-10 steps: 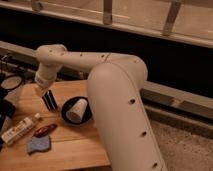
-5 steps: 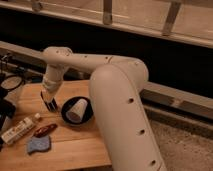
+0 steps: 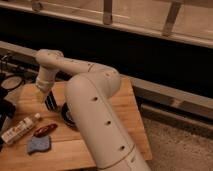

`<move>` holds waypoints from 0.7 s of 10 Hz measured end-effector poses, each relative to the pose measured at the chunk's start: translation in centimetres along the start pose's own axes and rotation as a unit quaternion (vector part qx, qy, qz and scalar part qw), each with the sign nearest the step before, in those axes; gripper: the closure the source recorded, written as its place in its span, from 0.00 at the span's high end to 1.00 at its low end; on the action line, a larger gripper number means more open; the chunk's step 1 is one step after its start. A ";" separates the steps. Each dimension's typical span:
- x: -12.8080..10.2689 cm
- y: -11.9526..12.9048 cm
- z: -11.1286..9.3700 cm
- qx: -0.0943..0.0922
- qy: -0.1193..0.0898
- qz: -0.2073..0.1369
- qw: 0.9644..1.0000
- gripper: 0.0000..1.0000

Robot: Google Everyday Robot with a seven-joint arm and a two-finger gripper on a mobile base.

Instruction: Knock the eraser over

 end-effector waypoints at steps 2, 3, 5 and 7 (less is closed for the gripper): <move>0.1 -0.6 -0.4 0.009 0.000 0.006 1.000 0.00; 0.7 -0.2 -1.0 0.015 -0.004 0.008 1.000 0.00; 2.1 0.1 -1.4 0.014 -0.011 0.005 1.000 0.00; 1.4 0.5 -1.0 0.015 -0.013 -0.003 1.000 0.00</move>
